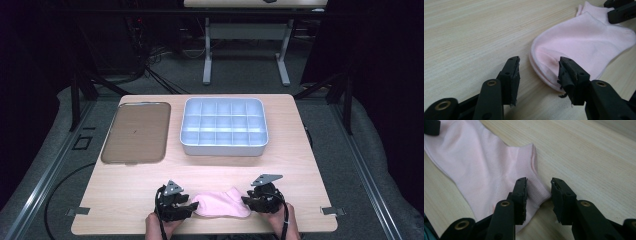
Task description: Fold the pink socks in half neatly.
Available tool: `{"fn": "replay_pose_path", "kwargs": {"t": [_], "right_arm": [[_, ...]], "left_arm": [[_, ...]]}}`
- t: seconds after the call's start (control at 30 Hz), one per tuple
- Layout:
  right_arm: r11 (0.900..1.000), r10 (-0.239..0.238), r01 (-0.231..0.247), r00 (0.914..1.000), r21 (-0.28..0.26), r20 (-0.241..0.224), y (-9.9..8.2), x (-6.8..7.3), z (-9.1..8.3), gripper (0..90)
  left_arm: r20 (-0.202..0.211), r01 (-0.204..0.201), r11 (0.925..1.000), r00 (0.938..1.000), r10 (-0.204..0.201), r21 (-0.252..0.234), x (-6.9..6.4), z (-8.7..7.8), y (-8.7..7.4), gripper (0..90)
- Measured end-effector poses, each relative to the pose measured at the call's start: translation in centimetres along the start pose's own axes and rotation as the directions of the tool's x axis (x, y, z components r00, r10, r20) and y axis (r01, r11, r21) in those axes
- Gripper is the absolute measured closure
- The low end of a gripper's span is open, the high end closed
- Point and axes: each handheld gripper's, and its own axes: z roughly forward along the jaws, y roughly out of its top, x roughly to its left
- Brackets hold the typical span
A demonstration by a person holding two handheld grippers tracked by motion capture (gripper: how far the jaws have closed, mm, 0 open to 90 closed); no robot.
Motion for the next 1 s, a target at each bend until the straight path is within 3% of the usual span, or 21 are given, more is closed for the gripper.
{"fn": "replay_pose_path", "kwargs": {"t": [0.17, 0.23, 0.43, 0.67, 0.87, 1.0], "right_arm": [[0.9995, -0.028, 0.027, 0.9995, 0.014, 0.017, 0.1, 0.5, 0.1, 71.6], [0.9995, -0.030, 0.030, 0.9996, 0.007, 0.001, 0.0, 0.4, 0.1, 74.9], [0.9990, 0.017, -0.017, 0.9998, -0.041, -0.005, -0.6, 0.5, 0.1, 80.2], [0.9971, 0.045, -0.043, 0.9988, -0.062, 0.021, -0.8, 0.2, -0.1, 80.8], [0.9903, 0.108, -0.102, 0.9924, -0.094, 0.059, -1.1, 0.0, -0.5, 80.8], [0.9898, 0.112, -0.106, 0.9920, -0.095, 0.058, -1.4, -0.2, -0.6, 80.4]], "left_arm": [[-0.003, -0.032, 0.9994, 0.9995, 0.032, 0.012, -0.2, 0.1, 0.0, 63.1], [0.002, -0.048, 0.9986, 0.9988, 0.048, 0.021, -0.5, 0.1, 0.0, 69.0], [0.033, -0.069, 0.9971, 0.9971, 0.068, 0.033, -0.6, 0.1, -0.1, 83.5], [0.038, -0.080, 0.9966, 0.9961, 0.079, 0.020, -0.5, 0.2, -0.2, 86.1], [0.023, -0.086, 0.9959, 0.9961, 0.085, 0.027, -0.8, 0.5, 0.2, 86.4], [0.016, -0.089, 0.9956, 0.9959, 0.089, 0.029, -1.0, 0.7, 0.5, 86.3]]}}
